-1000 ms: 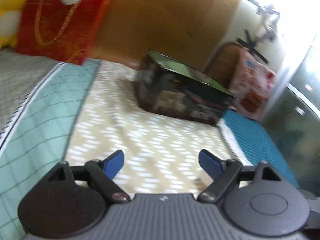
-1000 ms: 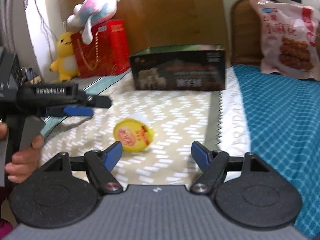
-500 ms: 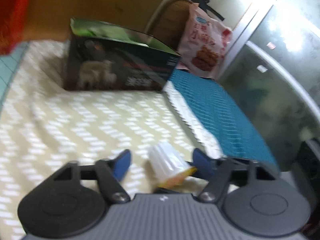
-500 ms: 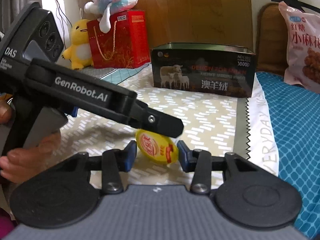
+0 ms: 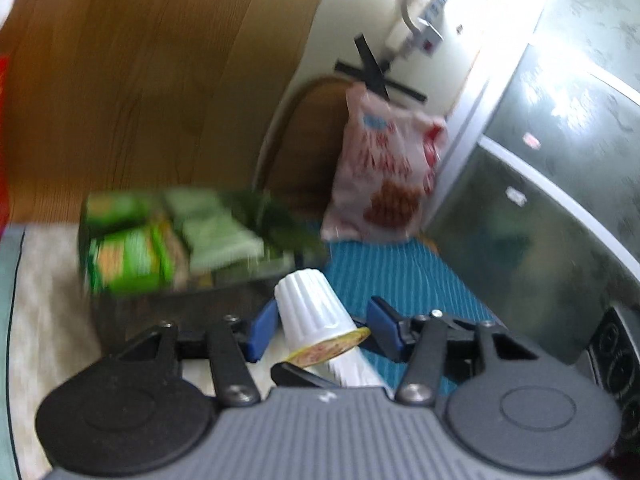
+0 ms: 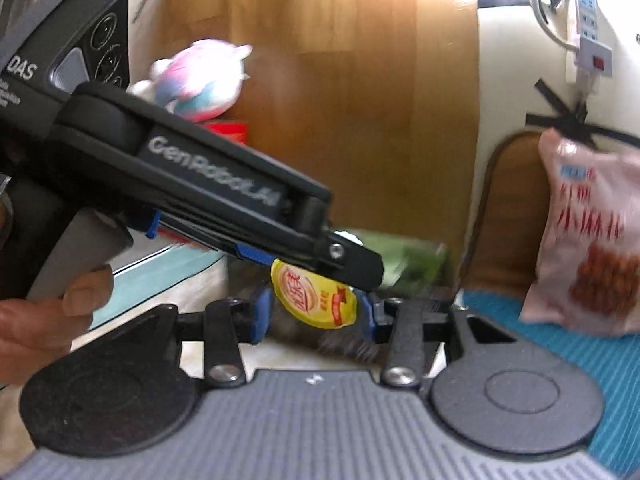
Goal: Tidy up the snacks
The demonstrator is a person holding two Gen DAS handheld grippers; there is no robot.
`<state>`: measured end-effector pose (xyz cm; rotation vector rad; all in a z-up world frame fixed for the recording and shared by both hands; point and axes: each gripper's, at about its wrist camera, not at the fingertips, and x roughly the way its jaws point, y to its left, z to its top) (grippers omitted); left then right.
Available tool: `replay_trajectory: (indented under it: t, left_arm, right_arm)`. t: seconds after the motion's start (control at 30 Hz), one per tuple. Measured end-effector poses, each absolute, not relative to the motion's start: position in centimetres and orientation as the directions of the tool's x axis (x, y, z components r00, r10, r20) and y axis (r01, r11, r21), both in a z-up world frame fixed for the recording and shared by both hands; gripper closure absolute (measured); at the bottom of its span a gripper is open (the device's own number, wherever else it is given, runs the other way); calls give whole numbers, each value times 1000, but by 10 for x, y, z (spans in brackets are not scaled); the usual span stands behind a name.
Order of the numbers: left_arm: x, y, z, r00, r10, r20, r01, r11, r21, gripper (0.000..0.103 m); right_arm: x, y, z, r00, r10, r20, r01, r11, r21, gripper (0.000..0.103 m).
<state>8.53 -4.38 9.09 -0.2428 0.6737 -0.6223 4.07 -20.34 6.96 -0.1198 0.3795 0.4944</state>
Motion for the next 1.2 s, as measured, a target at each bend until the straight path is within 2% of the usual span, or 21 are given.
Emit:
replay_trajectory:
  t: [0.13,0.3,0.4,0.43,0.57,0.67,0.77,0.97,1.2]
  left_arm:
    - [133,-59,96,621,-602,-502,444,798,-407,52]
    - [177,-74,77,625,-559,-545,395,828,-397,42]
    - [185,-72,67,624,-537,-568,347,841,-414,41]
    - [184,-69,65,623,-541,-566,345,838,-422,41]
    - [169,-58,67,654,-513,-556,319,854,-412,41]
    - [146,-48,73,681,-486,-548,296,867,-400,35]
    - [119,-42,80,720,-433,-543,279,896,-345,33]
    - [64,-38,74,764,-322,-559,231,946,-229,33]
    - [23,-39,47,762,-196,-618,159,981,-114,32]
  right_arm:
    - [87,-213,68,837,390,-383,-440,896,-51,56]
    - [126,-222,51,836,358,-417,-401,916,-17,55]
    - [121,-228,48,844,365,-392,-395,919,4,45]
    - [116,-230,48,850,366,-379,-393,920,7,45]
    - [97,-233,53,850,381,-363,-402,915,18,45]
    - [77,-235,55,848,387,-363,-405,914,29,44]
    - [57,-239,49,840,388,-380,-389,918,78,36]
    - [25,-235,32,814,345,-468,-312,938,149,36]
    - [-6,-236,20,796,352,-492,-252,932,259,36]
